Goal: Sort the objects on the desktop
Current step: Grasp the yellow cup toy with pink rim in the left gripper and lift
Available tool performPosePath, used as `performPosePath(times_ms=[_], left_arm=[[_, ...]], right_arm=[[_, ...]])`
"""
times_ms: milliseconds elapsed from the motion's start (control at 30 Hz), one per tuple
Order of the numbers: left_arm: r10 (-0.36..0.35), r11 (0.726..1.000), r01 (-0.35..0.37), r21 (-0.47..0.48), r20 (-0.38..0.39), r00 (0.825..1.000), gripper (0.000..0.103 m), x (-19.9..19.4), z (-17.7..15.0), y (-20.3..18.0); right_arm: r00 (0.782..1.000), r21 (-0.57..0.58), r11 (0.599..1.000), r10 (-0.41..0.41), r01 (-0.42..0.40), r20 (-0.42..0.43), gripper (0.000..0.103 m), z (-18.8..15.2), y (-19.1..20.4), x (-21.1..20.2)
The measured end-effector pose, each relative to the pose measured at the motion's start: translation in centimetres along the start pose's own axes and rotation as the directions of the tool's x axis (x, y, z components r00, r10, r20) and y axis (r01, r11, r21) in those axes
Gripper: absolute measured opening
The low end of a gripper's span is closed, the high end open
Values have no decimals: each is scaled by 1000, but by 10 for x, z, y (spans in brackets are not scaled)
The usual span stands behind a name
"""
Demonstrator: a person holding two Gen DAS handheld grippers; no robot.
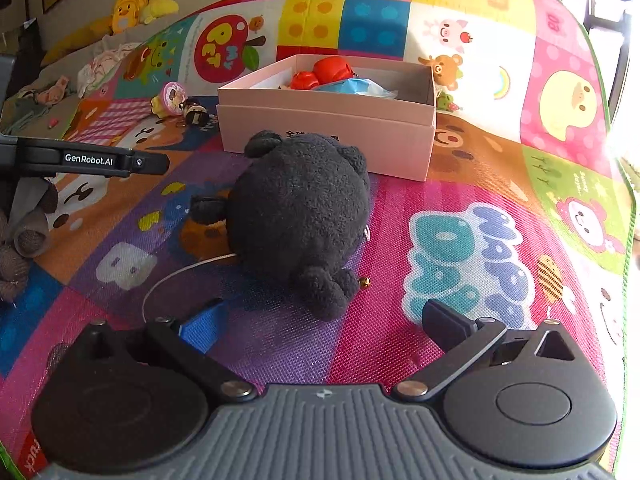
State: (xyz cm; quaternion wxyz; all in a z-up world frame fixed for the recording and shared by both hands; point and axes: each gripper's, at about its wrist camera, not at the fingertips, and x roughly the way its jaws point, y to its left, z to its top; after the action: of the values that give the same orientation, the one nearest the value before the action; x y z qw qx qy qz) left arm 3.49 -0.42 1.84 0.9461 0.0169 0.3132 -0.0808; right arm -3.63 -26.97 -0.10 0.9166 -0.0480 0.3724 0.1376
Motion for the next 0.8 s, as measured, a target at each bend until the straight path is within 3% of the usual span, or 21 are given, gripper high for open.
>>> performPosePath(times_ms=[133, 167, 233, 367, 533, 567, 700, 800], left_arm=[[116, 993, -115, -27, 63, 991, 74, 2, 23, 23], [149, 988, -146, -47, 76, 986, 77, 5, 28, 30], [187, 981, -180, -79, 87, 979, 94, 15, 42, 43], [237, 968, -231, -92, 62, 969, 92, 56, 75, 61], [312, 942, -312, -125, -18, 950, 84, 110, 97, 83], [309, 940, -311, -141, -34, 950, 83, 116, 97, 87], [279, 947, -287, -146, -72, 957, 53, 121, 90, 92], [229, 964, -233, -127, -50, 972, 48, 103, 81, 90]], right_arm=[[1000, 0, 1000, 0, 0, 0, 103, 0, 0, 0], [1000, 0, 1000, 0, 0, 0, 103, 0, 0, 1], [1000, 0, 1000, 0, 0, 0, 103, 0, 0, 1], [1000, -2, 1000, -2, 2, 0, 103, 0, 0, 1], [1000, -2, 1000, -2, 2, 0, 103, 0, 0, 1], [1000, -2, 1000, -1, 1, 0, 103, 0, 0, 1], [1000, -2, 1000, -1, 1, 0, 103, 0, 0, 1], [1000, -1, 1000, 0, 0, 0, 103, 0, 0, 1]])
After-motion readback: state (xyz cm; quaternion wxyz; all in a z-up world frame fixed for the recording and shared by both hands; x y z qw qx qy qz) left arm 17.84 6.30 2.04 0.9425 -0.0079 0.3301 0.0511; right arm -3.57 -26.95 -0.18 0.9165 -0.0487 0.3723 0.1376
